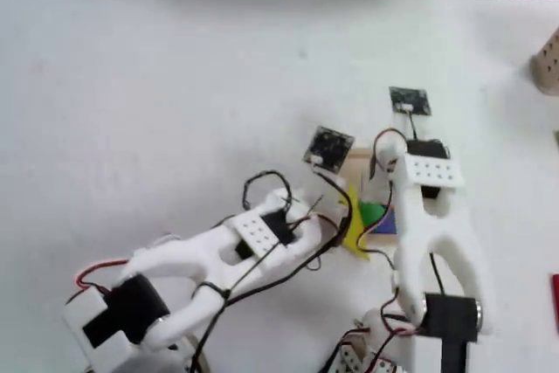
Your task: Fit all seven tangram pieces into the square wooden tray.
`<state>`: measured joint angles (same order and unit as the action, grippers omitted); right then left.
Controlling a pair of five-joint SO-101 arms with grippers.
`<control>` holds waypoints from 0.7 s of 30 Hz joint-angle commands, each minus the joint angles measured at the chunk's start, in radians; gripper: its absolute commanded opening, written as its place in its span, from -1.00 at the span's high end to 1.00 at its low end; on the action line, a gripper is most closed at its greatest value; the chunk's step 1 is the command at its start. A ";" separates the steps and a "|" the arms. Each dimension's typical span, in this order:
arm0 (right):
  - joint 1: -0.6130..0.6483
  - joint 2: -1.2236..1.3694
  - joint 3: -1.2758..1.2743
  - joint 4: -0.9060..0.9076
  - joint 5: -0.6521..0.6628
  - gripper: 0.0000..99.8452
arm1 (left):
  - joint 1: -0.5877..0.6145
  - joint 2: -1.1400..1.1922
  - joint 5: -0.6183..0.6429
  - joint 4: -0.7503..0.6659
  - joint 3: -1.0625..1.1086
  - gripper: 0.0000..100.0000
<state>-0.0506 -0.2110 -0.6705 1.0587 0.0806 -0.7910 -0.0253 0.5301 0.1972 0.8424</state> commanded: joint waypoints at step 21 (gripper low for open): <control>0.114 -0.214 -0.104 0.125 0.187 0.96 | 0.596 -0.179 0.018 0.106 -0.094 0.95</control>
<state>0.0552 -0.3966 -0.7825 1.1477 0.2048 -0.3844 -0.1619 0.5301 0.2969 0.8301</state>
